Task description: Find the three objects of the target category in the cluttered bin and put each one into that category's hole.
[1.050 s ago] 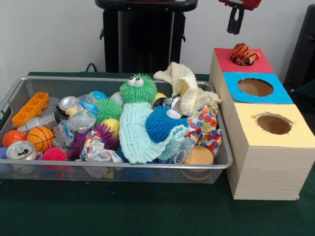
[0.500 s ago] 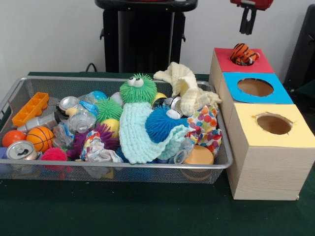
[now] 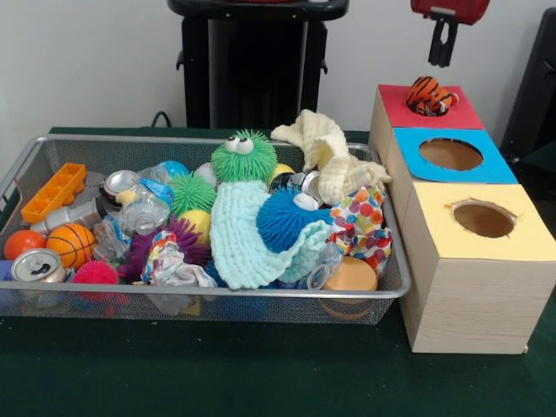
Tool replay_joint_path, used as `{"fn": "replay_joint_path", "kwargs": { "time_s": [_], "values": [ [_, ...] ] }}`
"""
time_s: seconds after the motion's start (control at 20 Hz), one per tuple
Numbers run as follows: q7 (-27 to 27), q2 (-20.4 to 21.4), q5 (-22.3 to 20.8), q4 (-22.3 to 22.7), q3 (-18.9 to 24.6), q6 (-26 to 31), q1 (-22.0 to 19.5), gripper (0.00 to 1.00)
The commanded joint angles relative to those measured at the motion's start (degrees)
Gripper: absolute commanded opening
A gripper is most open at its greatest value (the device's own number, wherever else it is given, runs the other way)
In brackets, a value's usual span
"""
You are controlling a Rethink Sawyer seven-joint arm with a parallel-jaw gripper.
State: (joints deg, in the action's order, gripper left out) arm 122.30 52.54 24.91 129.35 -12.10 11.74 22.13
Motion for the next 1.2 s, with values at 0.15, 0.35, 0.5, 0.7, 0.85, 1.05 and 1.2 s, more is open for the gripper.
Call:
{"fn": "replay_joint_path", "kwargs": {
  "time_s": [0.15, 0.35, 0.5, 0.7, 0.85, 1.05, 1.2],
  "values": [
    [11.38, -5.77, 0.99, -0.75, 8.51, -7.77, -4.69, 0.0],
    [11.46, -6.82, 0.52, -0.34, 9.91, -9.32, -5.9, 0.0],
    [11.52, -7.81, 0.1, 0.06, 11.1, -10.68, -6.99, 0.0],
    [11.99, -8.9, 0.08, 0.13, 12.16, -12.07, -7.51, 0.0],
    [12.53, -9.54, 0.52, -0.17, 12.58, -12.76, -7.35, 0.0],
    [12.7, -9.31, 1.32, -0.54, 12.29, -12.29, -6.84, 0.0],
    [12.54, -8.1, 1.8, -0.32, 11.47, -10.74, -6.08, 0.0]
  ]
}}
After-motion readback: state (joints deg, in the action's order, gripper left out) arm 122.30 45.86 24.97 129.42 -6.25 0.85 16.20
